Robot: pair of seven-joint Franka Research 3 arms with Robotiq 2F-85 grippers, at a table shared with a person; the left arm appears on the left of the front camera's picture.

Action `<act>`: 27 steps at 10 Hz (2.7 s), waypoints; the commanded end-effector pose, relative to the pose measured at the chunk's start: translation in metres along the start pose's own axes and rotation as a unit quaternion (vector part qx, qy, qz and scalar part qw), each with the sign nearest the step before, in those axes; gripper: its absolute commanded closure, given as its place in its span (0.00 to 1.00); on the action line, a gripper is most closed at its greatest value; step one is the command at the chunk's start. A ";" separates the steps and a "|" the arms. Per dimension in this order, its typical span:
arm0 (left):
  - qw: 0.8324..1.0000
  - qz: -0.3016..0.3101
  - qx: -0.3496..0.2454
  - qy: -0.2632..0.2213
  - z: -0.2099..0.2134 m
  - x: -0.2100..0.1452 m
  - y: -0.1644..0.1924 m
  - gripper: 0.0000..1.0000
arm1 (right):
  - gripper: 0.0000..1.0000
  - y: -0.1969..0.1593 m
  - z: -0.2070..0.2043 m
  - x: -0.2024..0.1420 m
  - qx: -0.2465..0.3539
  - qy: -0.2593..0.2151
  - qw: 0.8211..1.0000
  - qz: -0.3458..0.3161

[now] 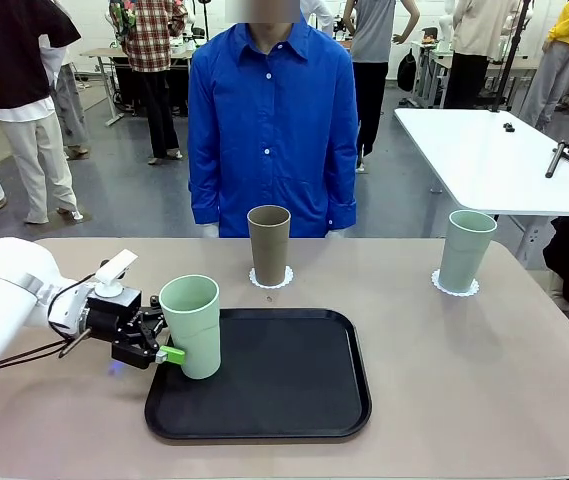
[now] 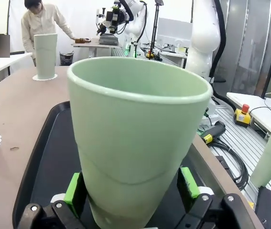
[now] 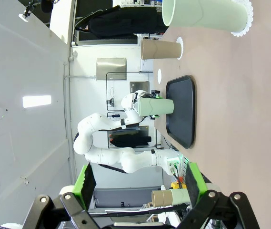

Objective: Place coasters on the table and set cups on them.
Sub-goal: Take one Reusable plastic cup from the Flat Tray and place it on a coaster set by the human.

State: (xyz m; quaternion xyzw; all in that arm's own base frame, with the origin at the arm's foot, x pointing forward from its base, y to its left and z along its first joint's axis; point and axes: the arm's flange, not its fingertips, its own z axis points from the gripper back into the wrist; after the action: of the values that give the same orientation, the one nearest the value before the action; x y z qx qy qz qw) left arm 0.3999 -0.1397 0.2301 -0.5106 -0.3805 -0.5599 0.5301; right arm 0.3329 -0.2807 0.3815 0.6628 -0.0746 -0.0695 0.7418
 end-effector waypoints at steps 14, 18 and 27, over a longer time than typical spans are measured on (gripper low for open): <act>0.997 -0.066 -0.019 -0.032 -0.026 -0.011 0.003 0.75 | 0.00 0.001 0.000 0.000 -0.002 -0.002 1.000 0.003; 0.999 -0.014 0.034 -0.010 0.016 0.104 -0.007 0.75 | 0.00 0.001 0.000 0.000 -0.002 -0.002 1.000 0.003; 0.998 -0.032 0.060 -0.002 0.050 0.209 -0.023 0.16 | 0.00 0.001 0.000 0.000 -0.002 -0.002 1.000 0.003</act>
State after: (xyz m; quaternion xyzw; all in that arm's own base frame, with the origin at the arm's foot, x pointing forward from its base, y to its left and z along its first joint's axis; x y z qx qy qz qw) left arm 0.4038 -0.1311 0.4448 -0.4668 -0.4298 -0.5512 0.5418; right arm 0.3329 -0.2807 0.3814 0.6629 -0.0746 -0.0695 0.7418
